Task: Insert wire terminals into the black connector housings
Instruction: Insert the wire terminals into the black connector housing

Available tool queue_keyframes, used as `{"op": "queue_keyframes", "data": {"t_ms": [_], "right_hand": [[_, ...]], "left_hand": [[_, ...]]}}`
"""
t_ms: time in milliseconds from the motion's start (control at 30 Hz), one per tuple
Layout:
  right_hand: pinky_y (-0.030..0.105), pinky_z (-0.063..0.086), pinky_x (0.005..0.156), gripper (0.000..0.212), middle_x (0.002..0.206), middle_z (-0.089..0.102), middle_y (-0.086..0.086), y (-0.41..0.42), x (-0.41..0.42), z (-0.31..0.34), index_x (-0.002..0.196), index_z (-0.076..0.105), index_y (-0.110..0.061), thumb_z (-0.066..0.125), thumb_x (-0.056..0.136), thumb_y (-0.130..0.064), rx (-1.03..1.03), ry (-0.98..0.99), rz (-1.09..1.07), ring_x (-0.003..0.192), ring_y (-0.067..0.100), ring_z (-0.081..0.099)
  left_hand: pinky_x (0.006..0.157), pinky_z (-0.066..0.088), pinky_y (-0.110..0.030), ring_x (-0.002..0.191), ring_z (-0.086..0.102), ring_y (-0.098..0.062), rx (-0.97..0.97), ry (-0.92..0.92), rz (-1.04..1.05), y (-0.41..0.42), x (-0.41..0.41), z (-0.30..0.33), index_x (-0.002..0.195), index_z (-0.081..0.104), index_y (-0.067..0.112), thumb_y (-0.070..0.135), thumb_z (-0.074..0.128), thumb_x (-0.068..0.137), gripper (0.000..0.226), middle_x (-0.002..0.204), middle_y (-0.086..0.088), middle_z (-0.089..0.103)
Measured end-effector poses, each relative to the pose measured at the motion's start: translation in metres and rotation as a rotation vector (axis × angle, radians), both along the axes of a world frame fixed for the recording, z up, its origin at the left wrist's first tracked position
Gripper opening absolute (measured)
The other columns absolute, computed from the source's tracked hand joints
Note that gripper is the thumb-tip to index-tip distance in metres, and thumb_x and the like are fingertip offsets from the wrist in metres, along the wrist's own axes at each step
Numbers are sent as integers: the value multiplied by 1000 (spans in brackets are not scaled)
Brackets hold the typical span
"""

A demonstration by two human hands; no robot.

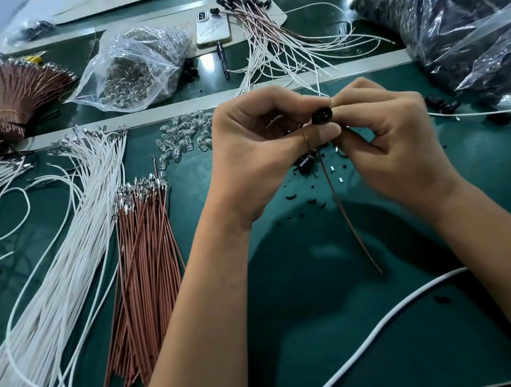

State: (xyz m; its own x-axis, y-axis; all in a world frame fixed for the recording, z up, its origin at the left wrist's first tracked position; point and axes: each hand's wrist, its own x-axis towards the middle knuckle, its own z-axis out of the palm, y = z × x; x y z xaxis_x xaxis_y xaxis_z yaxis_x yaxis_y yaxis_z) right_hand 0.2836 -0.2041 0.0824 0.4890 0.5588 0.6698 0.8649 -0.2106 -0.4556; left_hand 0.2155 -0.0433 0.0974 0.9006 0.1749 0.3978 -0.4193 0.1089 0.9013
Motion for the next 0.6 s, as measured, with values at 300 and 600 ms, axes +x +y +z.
{"op": "queue_keyframes", "data": {"t_ms": [300,600], "right_hand": [[19,44,76,12,90,62,-16,0,0,-1,89,80,-2,73,90,8,9,-3,-34,82,10,58],[19,43,75,10,87,61,-13,2,0,-2,87,80,0,73,89,6,19,-34,-56,77,17,55]], "left_hand": [[74,54,-28,74,68,-17,-5,-28,-28,-1,0,0,94,70,4,-21,78,68,36,77,-3,72],[74,55,-26,73,69,-14,-32,-42,-52,-1,0,-2,91,68,2,-24,74,68,36,76,1,73]]}}
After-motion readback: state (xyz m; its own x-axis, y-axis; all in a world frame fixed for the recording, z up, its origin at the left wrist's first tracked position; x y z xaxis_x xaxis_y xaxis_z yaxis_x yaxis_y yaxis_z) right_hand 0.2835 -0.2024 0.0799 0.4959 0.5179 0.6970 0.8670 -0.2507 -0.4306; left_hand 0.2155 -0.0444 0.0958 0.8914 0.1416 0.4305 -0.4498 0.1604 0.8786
